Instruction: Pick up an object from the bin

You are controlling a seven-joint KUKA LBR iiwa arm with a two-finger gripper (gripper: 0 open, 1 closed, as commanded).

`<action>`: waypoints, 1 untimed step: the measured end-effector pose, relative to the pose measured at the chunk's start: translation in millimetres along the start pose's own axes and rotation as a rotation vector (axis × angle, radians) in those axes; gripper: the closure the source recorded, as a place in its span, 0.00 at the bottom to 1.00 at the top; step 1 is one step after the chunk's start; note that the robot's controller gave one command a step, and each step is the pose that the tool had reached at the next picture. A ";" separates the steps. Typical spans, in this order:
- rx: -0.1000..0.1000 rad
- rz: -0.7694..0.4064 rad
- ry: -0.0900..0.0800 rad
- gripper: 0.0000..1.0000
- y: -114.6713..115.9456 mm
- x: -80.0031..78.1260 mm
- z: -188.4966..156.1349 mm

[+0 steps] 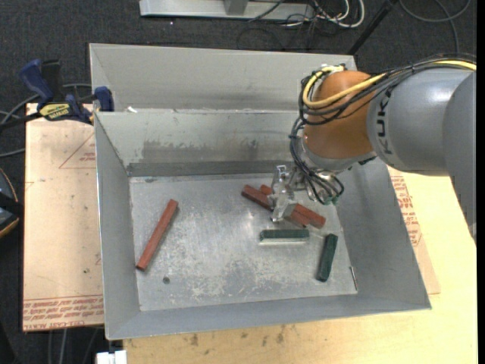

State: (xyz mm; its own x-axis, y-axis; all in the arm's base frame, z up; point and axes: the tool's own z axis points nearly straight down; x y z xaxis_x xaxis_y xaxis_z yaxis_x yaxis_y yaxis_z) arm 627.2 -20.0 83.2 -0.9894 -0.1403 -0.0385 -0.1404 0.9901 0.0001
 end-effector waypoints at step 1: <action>0.001 0.055 0.030 1.00 9.3 -7.4 -17.7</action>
Offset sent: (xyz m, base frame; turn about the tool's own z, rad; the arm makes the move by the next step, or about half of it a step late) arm -0.0035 0.0056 0.0331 0.0909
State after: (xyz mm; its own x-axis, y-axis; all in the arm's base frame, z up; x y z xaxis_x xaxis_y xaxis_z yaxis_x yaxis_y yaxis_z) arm 632.5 -9.9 101.1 -0.9963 -0.0858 -0.0081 -0.0858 0.9963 0.0003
